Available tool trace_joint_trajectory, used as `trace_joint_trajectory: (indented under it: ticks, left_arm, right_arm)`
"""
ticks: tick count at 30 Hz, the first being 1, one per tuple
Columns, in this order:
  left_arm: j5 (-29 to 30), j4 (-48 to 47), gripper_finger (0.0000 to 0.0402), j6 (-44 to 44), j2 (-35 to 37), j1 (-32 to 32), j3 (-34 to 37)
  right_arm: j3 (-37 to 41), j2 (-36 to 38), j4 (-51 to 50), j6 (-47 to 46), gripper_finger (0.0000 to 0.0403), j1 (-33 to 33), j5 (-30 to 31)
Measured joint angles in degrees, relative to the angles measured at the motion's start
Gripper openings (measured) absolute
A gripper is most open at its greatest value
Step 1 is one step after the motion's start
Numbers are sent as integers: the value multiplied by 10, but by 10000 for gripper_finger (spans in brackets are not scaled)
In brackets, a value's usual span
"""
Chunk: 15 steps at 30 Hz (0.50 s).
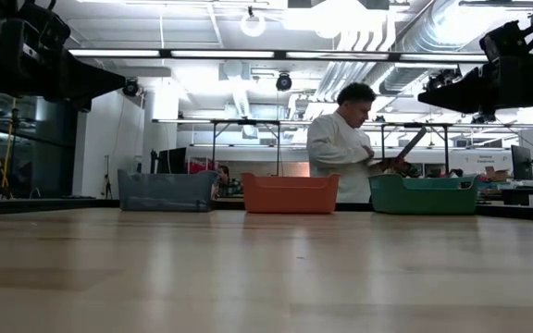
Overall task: Sort silverware by color (type)
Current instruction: Return to Home Position
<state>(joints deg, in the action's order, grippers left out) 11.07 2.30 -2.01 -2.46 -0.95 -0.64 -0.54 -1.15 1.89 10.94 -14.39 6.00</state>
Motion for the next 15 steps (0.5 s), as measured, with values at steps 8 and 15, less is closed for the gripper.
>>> trace_joint_trajectory:
  ticks: [8, 15]
  left_arm:
    - [0, 0, 0, 45, 0, 0, 0]
    - [0, 0, 0, 50, 0, 0, 0]
  right_arm:
    - [0, 0, 0, -61, 0, 0, 0]
    - [0, 0, 0, -60, 0, 0, 0]
